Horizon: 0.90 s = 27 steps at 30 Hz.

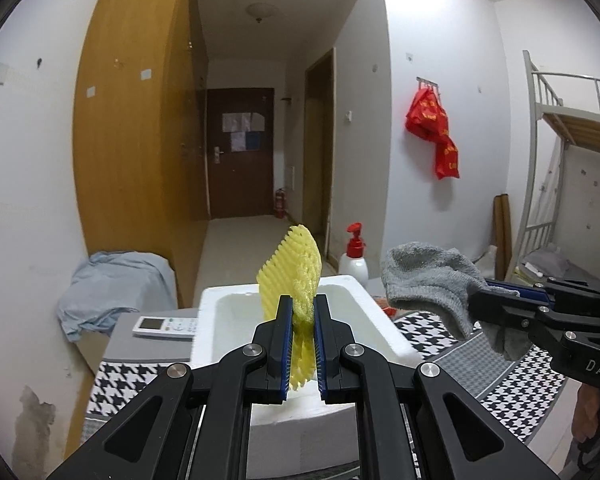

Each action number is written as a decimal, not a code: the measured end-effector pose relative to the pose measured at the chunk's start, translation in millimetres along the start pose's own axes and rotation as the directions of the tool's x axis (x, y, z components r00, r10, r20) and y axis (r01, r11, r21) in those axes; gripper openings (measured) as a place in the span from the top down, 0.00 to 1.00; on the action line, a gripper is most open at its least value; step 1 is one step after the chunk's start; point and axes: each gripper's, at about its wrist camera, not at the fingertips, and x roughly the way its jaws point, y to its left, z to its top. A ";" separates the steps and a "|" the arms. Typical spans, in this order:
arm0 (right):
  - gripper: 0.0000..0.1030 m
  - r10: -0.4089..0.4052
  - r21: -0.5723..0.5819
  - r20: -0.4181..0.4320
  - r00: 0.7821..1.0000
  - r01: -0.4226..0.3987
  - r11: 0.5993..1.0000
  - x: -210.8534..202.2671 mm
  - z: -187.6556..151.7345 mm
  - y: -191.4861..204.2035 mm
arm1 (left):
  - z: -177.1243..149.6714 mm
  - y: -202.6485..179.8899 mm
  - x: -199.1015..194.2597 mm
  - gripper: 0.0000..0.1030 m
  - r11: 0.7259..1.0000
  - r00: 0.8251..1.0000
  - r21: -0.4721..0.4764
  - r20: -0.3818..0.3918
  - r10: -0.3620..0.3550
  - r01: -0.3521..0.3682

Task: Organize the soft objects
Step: 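Carry the grey cloth with the right gripper while the left gripper carries the sponge to the box, then lower the yellow sponge into the foam box and open the left gripper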

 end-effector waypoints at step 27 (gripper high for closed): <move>0.83 -0.036 0.024 -0.016 0.999 0.036 0.999 4.6 -2.4 -12.9 | -4.2 8.9 11.4 0.01 0.991 0.991 0.007 0.007 0.133 -0.133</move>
